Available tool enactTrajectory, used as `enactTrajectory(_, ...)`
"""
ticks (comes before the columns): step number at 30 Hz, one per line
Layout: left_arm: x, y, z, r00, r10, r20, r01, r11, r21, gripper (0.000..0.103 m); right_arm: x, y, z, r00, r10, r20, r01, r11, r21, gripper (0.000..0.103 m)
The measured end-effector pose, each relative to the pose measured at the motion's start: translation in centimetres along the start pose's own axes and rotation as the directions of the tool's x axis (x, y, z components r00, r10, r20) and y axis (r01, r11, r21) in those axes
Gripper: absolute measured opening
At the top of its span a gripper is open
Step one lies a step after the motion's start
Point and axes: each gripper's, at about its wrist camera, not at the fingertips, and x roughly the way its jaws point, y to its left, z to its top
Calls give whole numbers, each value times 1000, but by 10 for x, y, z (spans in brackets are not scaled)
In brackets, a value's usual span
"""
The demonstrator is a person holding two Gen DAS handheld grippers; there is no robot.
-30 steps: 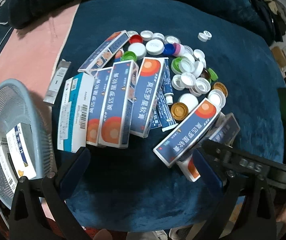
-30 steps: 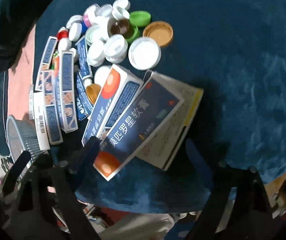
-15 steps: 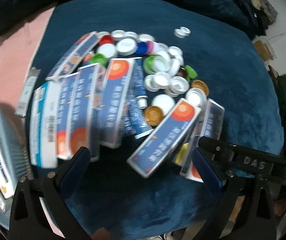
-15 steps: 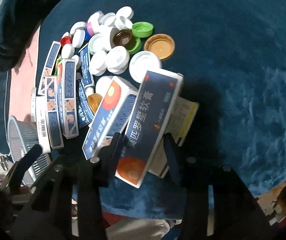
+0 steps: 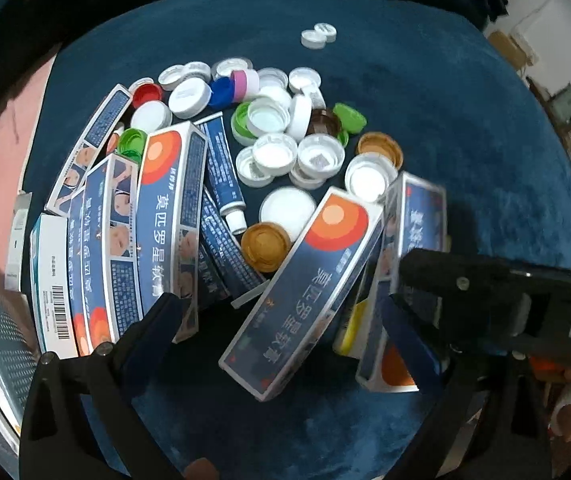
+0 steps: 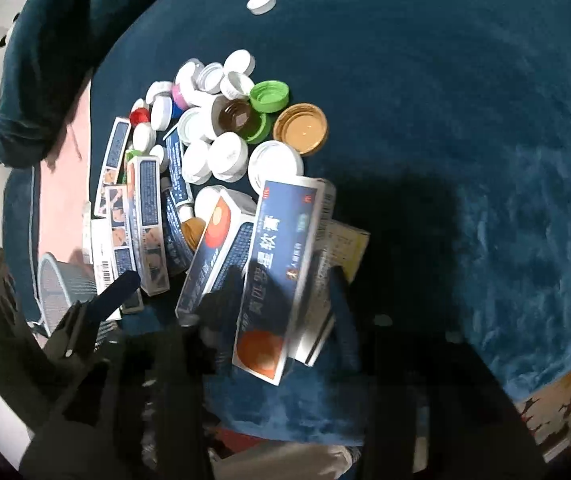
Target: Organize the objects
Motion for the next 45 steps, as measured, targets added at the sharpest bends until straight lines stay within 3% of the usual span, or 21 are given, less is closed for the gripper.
enactTrajectory(7, 2, 11, -5, 1000, 3, -8, -3, 1000, 11, 96, 23, 19, 0, 996, -81, -25, 80, 995, -58, 55)
enactTrajectory(8, 3, 12, -5, 1000, 3, -13, -3, 1000, 15, 92, 23, 20, 0, 995, -92, -25, 91, 994, -64, 49)
enactTrajectory(12, 7, 10, -5, 1000, 13, -19, -12, 999, 33, 89, 14, 20, 2, 995, -96, -17, 95, 992, -87, 44)
enactTrajectory(15, 6, 6, -2, 1000, -18, -13, 18, 999, 26, 83, 6, 11, 4, 992, -124, -10, 123, 988, -95, 43)
enactTrajectory(17, 8, 4, -1, 998, -57, -30, 57, 998, 9, 74, -1, 2, 5, 988, -156, -1, 155, 983, -98, 43)
enactTrajectory(18, 9, 2, 0, 997, -64, -40, 64, 998, 5, 63, -5, -1, 5, 984, -177, 9, 177, 979, -102, 43)
enactTrajectory(20, 14, -1, 1, 997, -43, -70, 44, 999, 15, 55, -11, -7, 6, 974, -224, 26, 226, 967, -117, 43)
enactTrajectory(23, 18, 1, 4, 996, -33, -79, 33, 999, -5, 57, -11, -24, 9, 955, -295, 25, 296, 947, -128, 43)
enactTrajectory(26, 20, 9, 6, 996, -38, -77, 35, 998, -43, 71, -4, -39, 11, 969, -247, -7, 246, 965, -90, 43)
enactTrajectory(30, 24, 12, 8, 995, -67, -69, 62, 996, -68, 73, 6, -50, 15, 982, -190, -13, 189, 981, -42, 44)
enactTrajectory(31, 24, 12, 9, 995, -70, -64, 66, 996, -67, 71, 8, -51, 16, 983, -184, -17, 183, 982, -40, 44)
enactTrajectory(33, 19, 12, 11, 995, -93, -43, 90, 993, -83, 49, 9, -54, 16, 985, -173, -24, 173, 985, -25, 45)
enactTrajectory(35, 13, 12, 12, 995, -99, -27, 96, 991, -90, 46, 7, -56, 17, 986, -165, -36, 165, 986, -13, 42)
enactTrajectory(38, 4, 16, 12, 993, -115, -12, 113, 986, -125, 44, 0, -54, 15, 983, -181, -22, 181, 983, -24, 42)
enactTrajectory(42, -5, 24, 2, 990, -144, 3, 142, 969, -201, 45, -11, -44, 13, 957, -288, 41, 291, 952, -99, 42)
enactTrajectory(45, 4, 17, -6, 997, -71, -32, 65, 982, -176, 49, -3, -48, 10, 962, -273, -5, 271, 959, -88, 43)
